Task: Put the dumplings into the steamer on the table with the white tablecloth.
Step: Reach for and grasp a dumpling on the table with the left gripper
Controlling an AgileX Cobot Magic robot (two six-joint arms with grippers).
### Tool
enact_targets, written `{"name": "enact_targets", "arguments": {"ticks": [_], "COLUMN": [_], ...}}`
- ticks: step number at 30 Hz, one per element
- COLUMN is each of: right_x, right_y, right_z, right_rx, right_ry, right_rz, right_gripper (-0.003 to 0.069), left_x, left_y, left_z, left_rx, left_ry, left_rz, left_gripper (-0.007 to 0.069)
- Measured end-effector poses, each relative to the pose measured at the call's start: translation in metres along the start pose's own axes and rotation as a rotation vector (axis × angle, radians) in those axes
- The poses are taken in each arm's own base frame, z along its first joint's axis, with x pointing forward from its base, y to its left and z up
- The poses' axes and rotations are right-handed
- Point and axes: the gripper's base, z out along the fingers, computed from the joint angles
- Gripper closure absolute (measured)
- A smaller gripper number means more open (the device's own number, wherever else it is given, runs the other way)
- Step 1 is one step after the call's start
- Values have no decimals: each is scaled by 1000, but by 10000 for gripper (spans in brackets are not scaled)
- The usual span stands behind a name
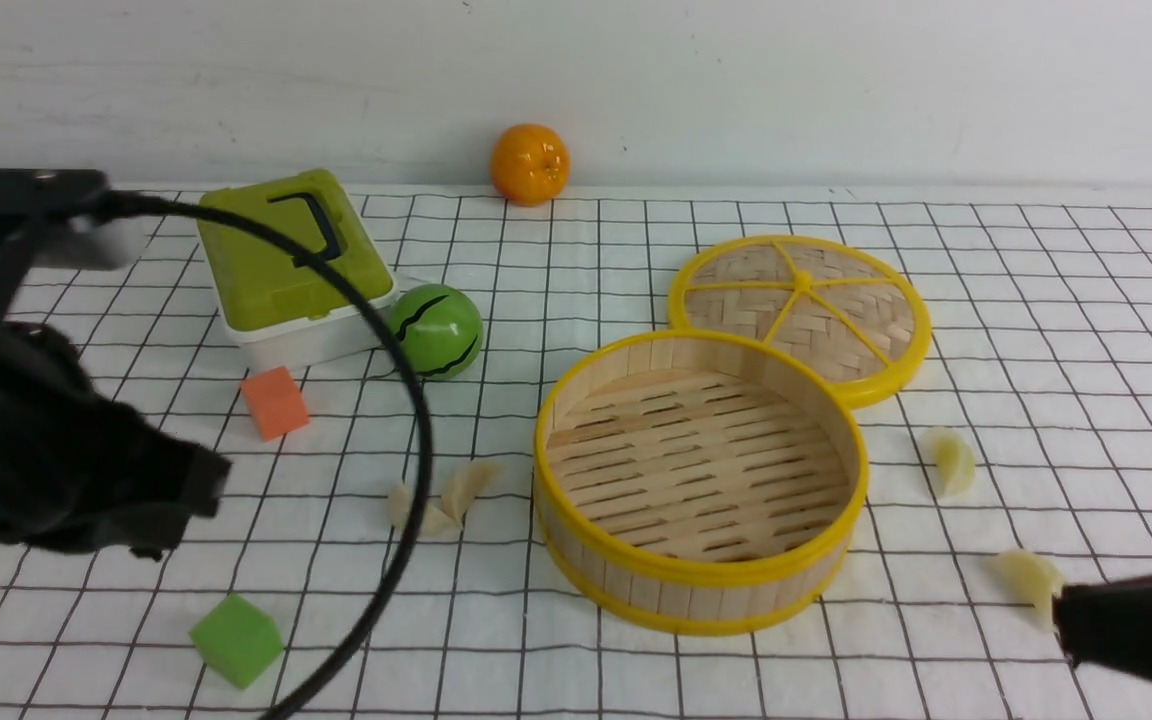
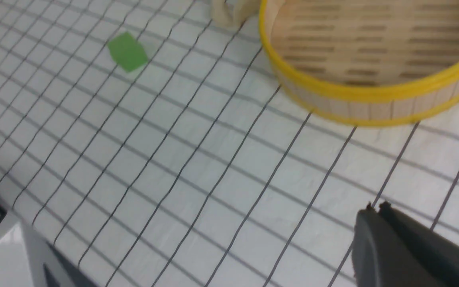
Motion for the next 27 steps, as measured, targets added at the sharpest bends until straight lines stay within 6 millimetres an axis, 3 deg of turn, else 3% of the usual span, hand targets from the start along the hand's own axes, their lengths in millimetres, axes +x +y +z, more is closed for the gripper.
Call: {"name": "enact_targets", "arguments": {"ticks": [2,6,7,8,14,16,19,25,27], "right_x": [2,7,7,8,12,12,12,11,11], "right_y": [1,7,8,11,16,16,16,16,15], "right_z": [0,-5,-6,-8,-10,-10,-10,-10,-10], "right_rx": [-10,-33,-35,-49,-89,-90,-91,-85,-82], "right_ry": [20,38,38,37,63,65,66,57,52], "right_rz": [1,-7,-7,-9,-8,-7,-7,-7,-7], "right_gripper": [671,669,668,666,666,664,663,663,663], "left_x": [-9,-47,-49,-63,-94,-103,-107,-112,-114], "left_y": [-3,-18,-18,-23,-31,-32,-32,-31,-30], "left_z": [8,44,45,58,104,128,148,214,227], "left_rx": [-5,-1,1,9,27,28,26,18,12], "left_ry": [29,117,119,127,120,116,120,149,147], "left_rz": [6,37,39,55,65,64,69,77,81], "left_gripper": [585,426,417,333,142,113,107,106,106]}}
